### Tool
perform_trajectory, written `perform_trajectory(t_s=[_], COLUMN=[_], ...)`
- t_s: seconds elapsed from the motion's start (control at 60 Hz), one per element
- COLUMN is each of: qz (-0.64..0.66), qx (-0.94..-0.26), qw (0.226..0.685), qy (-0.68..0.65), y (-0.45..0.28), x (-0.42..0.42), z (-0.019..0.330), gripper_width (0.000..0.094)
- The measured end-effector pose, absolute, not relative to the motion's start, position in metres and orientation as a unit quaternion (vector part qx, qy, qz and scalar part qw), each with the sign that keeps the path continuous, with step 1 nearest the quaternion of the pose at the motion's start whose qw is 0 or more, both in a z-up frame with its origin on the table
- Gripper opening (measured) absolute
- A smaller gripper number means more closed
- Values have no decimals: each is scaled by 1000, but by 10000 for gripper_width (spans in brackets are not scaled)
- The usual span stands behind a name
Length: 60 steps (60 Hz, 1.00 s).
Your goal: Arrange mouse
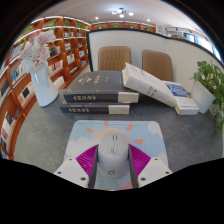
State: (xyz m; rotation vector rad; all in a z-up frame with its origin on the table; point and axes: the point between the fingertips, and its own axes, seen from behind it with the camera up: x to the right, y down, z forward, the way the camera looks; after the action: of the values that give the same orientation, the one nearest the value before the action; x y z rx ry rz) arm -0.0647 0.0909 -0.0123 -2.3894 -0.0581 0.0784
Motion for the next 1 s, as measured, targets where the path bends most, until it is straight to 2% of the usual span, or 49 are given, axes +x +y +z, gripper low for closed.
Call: perform_trajectory(t_s=[0.067,0.15,0.2,0.333,0.517,0.65,0.817,1.0], qz=[25,33,21,0,-22,-24,-35,-34], qx=[-933,-942,-940,-928,-904,-889,-880,-881], qw=[357,332,336,373,426,455,471,470], qy=[-33,-44,-44,-15,19,33,41,33], y=[89,81,80,73,26,-18,-68,-110], x=[-66,-72,-68,-57,-46,-50,-59,-80], z=[-13,-10,1,63,159,205,233,239], gripper_width=[551,776,875,874,872,869,866,867])
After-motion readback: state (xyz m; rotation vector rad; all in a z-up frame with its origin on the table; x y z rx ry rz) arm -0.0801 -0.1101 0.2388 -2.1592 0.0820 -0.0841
